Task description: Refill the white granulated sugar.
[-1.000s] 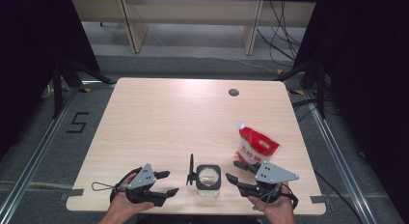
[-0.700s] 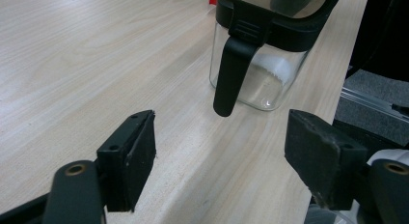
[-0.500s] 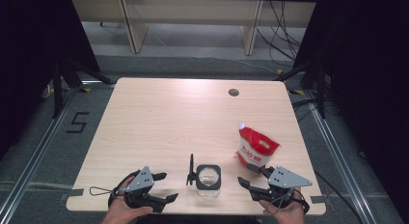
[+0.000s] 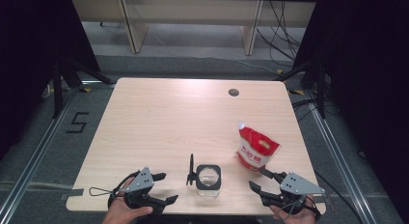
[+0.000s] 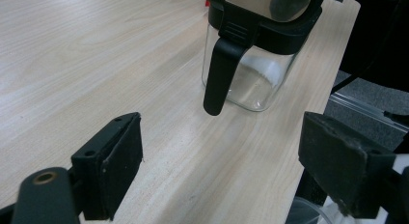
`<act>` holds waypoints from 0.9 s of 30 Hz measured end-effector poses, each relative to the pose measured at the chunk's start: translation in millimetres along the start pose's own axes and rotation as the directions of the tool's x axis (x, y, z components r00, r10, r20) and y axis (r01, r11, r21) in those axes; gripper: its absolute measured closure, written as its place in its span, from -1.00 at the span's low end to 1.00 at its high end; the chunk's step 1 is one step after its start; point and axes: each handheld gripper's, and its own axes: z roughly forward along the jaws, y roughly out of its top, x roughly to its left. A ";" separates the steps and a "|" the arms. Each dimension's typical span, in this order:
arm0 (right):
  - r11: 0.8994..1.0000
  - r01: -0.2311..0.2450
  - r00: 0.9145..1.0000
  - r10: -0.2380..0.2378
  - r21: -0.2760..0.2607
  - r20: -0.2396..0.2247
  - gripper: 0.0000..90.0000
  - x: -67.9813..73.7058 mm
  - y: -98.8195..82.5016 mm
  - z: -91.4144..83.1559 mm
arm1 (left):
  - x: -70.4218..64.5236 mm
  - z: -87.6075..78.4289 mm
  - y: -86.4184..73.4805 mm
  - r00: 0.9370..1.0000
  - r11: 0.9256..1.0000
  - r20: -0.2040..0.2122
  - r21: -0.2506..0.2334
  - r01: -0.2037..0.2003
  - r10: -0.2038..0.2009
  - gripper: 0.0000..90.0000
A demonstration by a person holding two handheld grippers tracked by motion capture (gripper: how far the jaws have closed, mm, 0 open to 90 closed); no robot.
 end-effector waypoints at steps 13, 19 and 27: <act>0.999 -0.041 0.998 0.040 0.017 0.057 -0.16 -6.6 -9.6 -12.8 | 2.8 1.6 -2.0 1.000 1.000 -0.018 -0.003 -0.002 0.002 -0.65; 0.997 -0.079 0.989 0.078 0.002 0.129 -0.38 -20.3 -16.3 -12.2 | 5.6 3.0 -1.5 0.999 0.999 -0.016 0.011 -0.034 0.034 -0.65; 0.994 -0.100 0.981 0.106 -0.044 0.160 -0.51 -37.4 -20.4 -2.6 | 4.2 6.8 -2.8 1.000 1.000 -0.024 0.021 0.000 0.001 -0.65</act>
